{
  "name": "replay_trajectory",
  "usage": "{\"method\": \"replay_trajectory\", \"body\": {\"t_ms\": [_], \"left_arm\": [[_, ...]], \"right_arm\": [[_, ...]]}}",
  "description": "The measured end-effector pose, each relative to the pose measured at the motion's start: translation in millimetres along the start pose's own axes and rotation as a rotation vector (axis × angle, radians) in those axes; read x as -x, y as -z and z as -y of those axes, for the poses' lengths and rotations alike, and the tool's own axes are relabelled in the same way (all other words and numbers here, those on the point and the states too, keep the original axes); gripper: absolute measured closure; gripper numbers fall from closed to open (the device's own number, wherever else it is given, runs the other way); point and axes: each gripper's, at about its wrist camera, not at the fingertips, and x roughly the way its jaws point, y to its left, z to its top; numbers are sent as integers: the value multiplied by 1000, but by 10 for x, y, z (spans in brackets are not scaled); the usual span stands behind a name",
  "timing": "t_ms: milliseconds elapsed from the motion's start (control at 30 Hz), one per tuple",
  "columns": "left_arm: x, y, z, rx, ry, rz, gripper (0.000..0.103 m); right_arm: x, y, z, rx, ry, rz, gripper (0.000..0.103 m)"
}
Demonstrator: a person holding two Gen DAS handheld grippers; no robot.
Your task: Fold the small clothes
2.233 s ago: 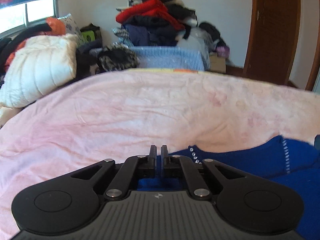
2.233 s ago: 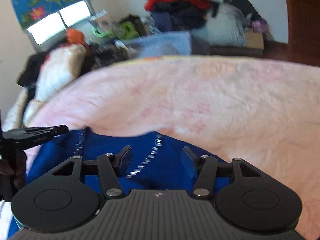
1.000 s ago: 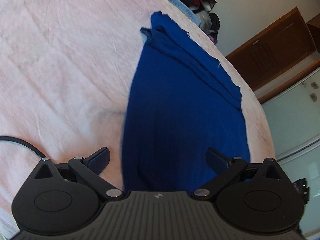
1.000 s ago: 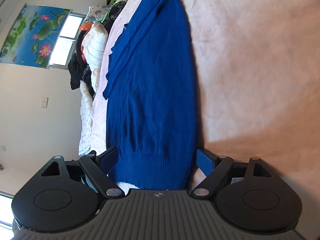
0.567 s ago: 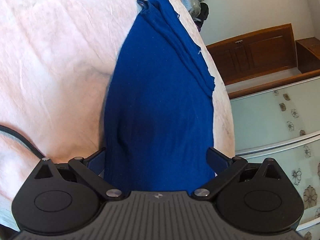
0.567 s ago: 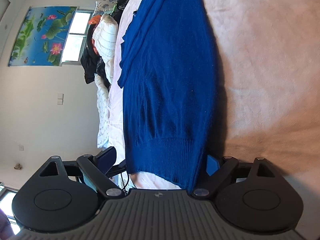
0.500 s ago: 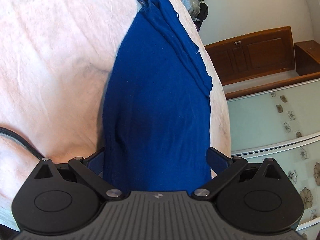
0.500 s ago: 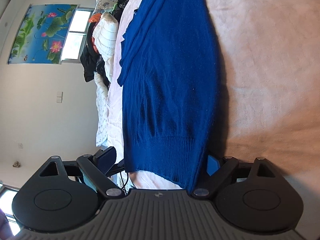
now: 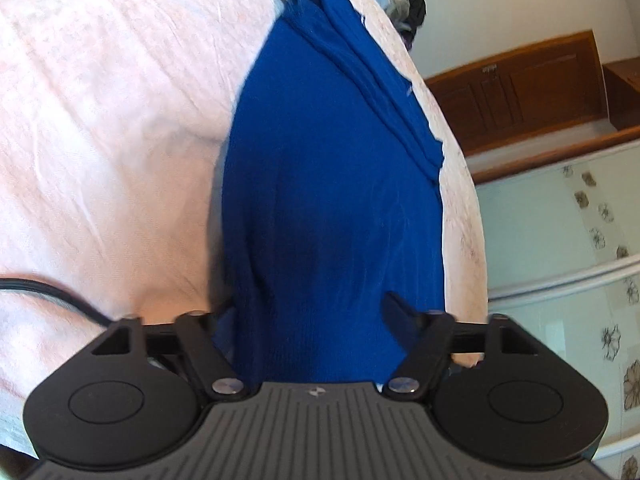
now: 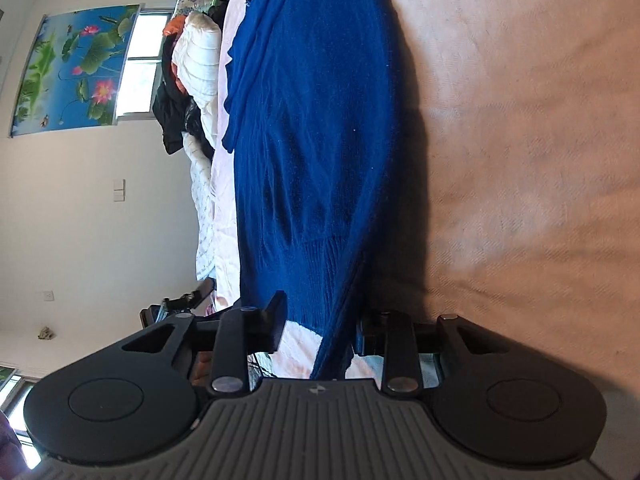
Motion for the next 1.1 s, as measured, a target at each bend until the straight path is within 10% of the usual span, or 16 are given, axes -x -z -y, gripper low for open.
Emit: {"method": "replay_trajectory", "body": {"t_ms": [100, 267, 400, 533, 800, 1100], "left_arm": [[-98, 22, -7, -8, -34, -51, 73], [-69, 9, -58, 23, -47, -49, 77], [-7, 21, -51, 2, -109, -26, 97], [43, 70, 68, -67, -125, 19, 98], [185, -102, 289, -50, 45, 97, 98], [103, -875, 624, 35, 243, 334, 98]], "right_arm": [[46, -2, -13, 5, 10, 7, 57], [57, 2, -3, 8, 15, 14, 59], [75, 29, 45, 27, 44, 41, 92], [107, 81, 65, 68, 33, 78, 92], [254, -67, -288, 157, -74, 152, 92], [315, -1065, -726, 220, -244, 323, 92]]}}
